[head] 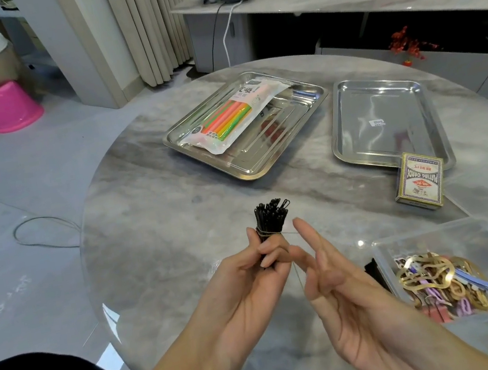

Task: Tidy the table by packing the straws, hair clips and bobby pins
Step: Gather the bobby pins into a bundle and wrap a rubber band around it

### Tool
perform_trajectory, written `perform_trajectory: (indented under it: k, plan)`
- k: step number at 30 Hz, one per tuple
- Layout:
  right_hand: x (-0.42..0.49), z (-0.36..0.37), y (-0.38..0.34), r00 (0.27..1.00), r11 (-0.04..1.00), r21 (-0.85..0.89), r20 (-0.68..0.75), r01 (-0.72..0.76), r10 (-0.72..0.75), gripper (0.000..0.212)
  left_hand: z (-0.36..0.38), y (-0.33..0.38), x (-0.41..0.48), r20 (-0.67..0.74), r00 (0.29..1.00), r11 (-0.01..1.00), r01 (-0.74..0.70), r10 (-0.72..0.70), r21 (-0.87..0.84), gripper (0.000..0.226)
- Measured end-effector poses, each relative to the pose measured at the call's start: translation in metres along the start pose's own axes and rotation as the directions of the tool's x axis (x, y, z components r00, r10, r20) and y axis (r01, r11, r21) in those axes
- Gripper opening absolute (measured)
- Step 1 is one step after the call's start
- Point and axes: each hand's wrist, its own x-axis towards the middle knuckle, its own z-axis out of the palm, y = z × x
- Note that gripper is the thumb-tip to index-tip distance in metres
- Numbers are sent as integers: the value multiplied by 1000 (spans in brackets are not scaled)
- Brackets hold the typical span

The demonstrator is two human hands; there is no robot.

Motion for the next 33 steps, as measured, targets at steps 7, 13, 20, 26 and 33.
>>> perform_trajectory:
  k: [7,13,20,26,33]
  plan:
    - [-13,23,-13,979,943,-291,-73,164,-192,35,-5,-6,0,236,956,622,-292,174,726,27]
    - [-16,26,-21,981,884,-442,-36,155,-190,36,-5,-6,-3,432,869,238,-484,241,842,17]
    - [-18,32,-28,982,896,-408,4,175,-191,54,3,-8,-8,453,859,431,-511,237,744,18]
    - [-18,30,-32,983,850,-500,23,167,-180,51,2,-5,-6,468,851,376,-526,239,763,16]
    - [-10,23,-37,980,652,-744,21,148,-199,38,-7,-5,-9,662,738,-192,-636,135,748,4]
